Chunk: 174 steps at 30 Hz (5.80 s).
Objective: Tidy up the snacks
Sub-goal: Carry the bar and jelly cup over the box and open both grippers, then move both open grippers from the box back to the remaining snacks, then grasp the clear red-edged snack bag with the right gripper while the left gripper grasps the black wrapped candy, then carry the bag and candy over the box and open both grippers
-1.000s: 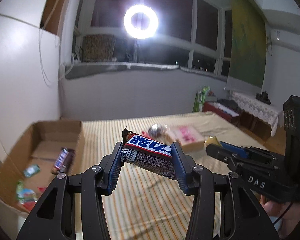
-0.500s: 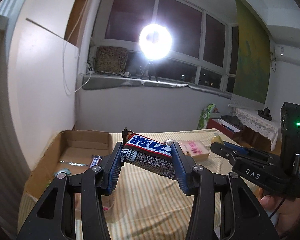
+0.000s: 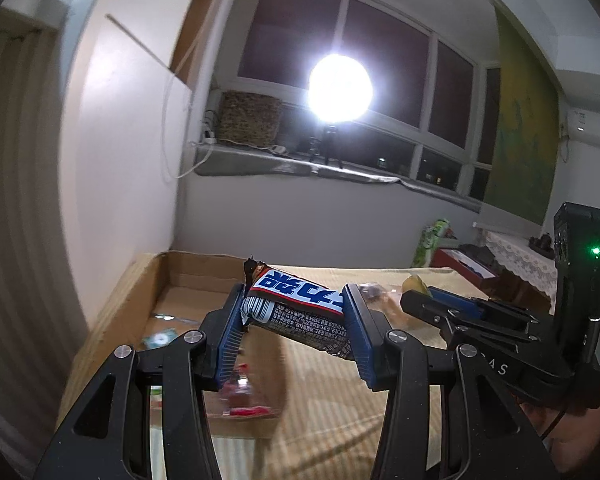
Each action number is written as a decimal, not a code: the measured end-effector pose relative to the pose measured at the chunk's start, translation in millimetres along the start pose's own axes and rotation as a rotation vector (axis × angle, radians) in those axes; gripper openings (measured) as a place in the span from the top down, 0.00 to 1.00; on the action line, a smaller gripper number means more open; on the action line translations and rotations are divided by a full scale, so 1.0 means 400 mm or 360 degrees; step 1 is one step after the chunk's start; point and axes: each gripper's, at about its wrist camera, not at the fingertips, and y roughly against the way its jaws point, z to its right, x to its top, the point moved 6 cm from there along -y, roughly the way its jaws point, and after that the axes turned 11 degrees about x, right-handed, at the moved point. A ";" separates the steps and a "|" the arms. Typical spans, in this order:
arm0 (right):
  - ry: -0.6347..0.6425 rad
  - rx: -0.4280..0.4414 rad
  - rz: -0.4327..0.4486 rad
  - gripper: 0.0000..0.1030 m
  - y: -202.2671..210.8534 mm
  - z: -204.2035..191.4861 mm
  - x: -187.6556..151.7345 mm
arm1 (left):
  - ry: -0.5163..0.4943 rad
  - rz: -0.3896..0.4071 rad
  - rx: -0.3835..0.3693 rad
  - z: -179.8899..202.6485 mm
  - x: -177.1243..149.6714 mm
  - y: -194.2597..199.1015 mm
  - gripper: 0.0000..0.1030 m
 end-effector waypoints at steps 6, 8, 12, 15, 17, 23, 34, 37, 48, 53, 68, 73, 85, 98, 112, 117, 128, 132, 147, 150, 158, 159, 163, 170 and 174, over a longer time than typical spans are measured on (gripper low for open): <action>0.0056 0.0155 -0.0036 0.71 -0.078 -0.088 0.008 | 0.0040 -0.0018 0.0127 -0.081 -0.006 0.001 0.55; 0.0066 0.0202 -0.0041 0.71 -0.101 -0.112 0.009 | 0.0047 -0.0023 0.0160 -0.099 -0.010 0.001 0.55; 0.0068 0.0251 -0.0048 0.71 -0.129 -0.127 0.009 | 0.0055 -0.0034 0.0230 -0.132 -0.013 0.000 0.55; 0.0060 0.0266 -0.0057 0.71 -0.146 -0.119 0.006 | 0.0058 -0.0038 0.0267 -0.149 -0.011 -0.003 0.55; 0.0058 0.0271 -0.0068 0.71 -0.159 -0.114 0.004 | 0.0059 -0.0046 0.0282 -0.155 -0.012 -0.010 0.55; 0.0037 0.0271 -0.0091 0.71 -0.210 -0.092 0.006 | 0.0069 -0.0099 0.0313 -0.173 -0.027 -0.052 0.55; -0.0003 0.0342 -0.0140 0.63 -0.353 -0.062 0.005 | 0.0066 -0.0294 0.0335 -0.199 -0.091 -0.176 0.45; -0.0010 0.0332 -0.0140 0.58 -0.371 -0.049 0.004 | 0.0055 -0.0271 0.0405 -0.212 -0.084 -0.183 0.29; -0.0013 0.0309 -0.0133 0.58 -0.347 -0.059 0.002 | 0.0061 -0.0262 0.0433 -0.223 -0.077 -0.180 0.27; -0.0005 0.0317 -0.0128 0.55 -0.328 -0.079 0.002 | 0.0067 -0.0234 0.0434 -0.226 -0.068 -0.154 0.24; -0.0199 0.0309 0.0006 0.50 -0.203 0.054 -0.040 | 0.0002 -0.0238 0.0490 -0.174 -0.050 -0.112 0.24; -0.0355 0.0124 0.0084 0.49 -0.083 0.244 -0.082 | -0.0111 -0.0237 0.0353 -0.020 -0.045 -0.123 0.24; -0.0449 -0.0153 0.0010 0.30 0.049 0.496 -0.133 | -0.0194 -0.0502 -0.0021 0.301 -0.167 -0.248 0.24; -0.0177 -0.0101 -0.0579 0.07 -0.244 0.614 0.008 | -0.0130 -0.0771 0.0071 0.320 -0.199 -0.438 0.23; -0.0201 -0.0082 -0.0964 0.07 -0.461 0.671 -0.034 | -0.0191 -0.0884 0.0114 0.336 -0.216 -0.519 0.23; -0.0177 -0.0092 -0.0999 0.24 -0.485 0.666 -0.060 | -0.0243 -0.0885 0.0145 0.354 -0.227 -0.518 0.23; -0.0170 -0.0095 -0.0929 0.44 -0.459 0.672 -0.054 | -0.0189 -0.0847 0.0113 0.381 -0.234 -0.521 0.69; -0.0171 -0.0096 -0.0895 0.45 -0.448 0.676 -0.053 | -0.0141 -0.0847 0.0089 0.373 -0.238 -0.518 0.70; -0.0182 -0.0099 -0.0626 0.46 -0.363 0.664 -0.065 | -0.0114 -0.0848 0.0074 0.304 -0.224 -0.544 0.70; -0.0190 -0.0114 -0.0521 0.46 -0.305 0.651 -0.026 | -0.0061 -0.0818 0.0048 0.296 -0.211 -0.529 0.70; -0.0150 -0.0135 -0.0241 0.46 -0.053 0.530 0.082 | -0.0067 -0.0513 -0.0034 0.303 -0.095 -0.379 0.70; -0.0146 -0.0138 -0.0198 0.46 -0.008 0.508 0.091 | -0.0090 -0.0458 -0.0039 0.310 -0.074 -0.350 0.70; -0.0157 -0.0146 -0.0089 0.46 0.108 0.442 0.098 | -0.0167 -0.0270 -0.0057 0.327 -0.002 -0.233 0.70; -0.0156 -0.0196 -0.0011 0.46 0.217 0.389 0.067 | -0.0181 -0.0178 -0.0104 0.323 0.031 -0.135 0.70; -0.0159 -0.0205 0.0002 0.46 0.229 0.379 0.060 | -0.0193 -0.0161 -0.0103 0.325 0.036 -0.116 0.70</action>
